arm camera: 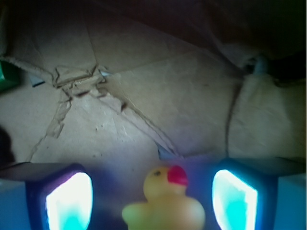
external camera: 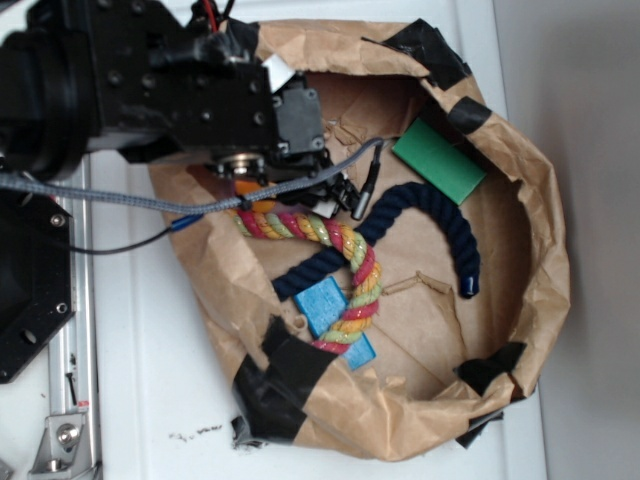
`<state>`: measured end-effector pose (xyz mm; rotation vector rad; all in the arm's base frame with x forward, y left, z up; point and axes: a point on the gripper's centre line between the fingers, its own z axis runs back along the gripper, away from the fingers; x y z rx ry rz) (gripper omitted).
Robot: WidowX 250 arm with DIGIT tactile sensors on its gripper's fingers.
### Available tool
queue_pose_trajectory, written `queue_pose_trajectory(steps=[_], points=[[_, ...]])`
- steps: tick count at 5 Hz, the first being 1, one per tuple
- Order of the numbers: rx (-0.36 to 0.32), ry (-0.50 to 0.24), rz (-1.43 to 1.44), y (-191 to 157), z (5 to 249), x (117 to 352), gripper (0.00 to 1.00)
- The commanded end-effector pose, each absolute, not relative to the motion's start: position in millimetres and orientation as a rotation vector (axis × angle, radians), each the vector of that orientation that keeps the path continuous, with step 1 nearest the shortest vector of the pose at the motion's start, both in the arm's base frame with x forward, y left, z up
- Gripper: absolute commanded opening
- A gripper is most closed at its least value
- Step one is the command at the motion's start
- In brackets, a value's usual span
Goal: Grab the yellow duck.
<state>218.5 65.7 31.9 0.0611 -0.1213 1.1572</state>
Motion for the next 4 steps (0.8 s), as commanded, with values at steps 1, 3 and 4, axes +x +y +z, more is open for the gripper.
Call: queue_pose_trajectory(steps=[1,3,4], points=[[0.022,-0.07,1.08,58.0,18.8,200.7,1.0],[-0.005,0.013,1.024,45.5,11.5,199.8,0.0],[0.009,-0.026,0.998,46.5,24.5,209.9,0.0]])
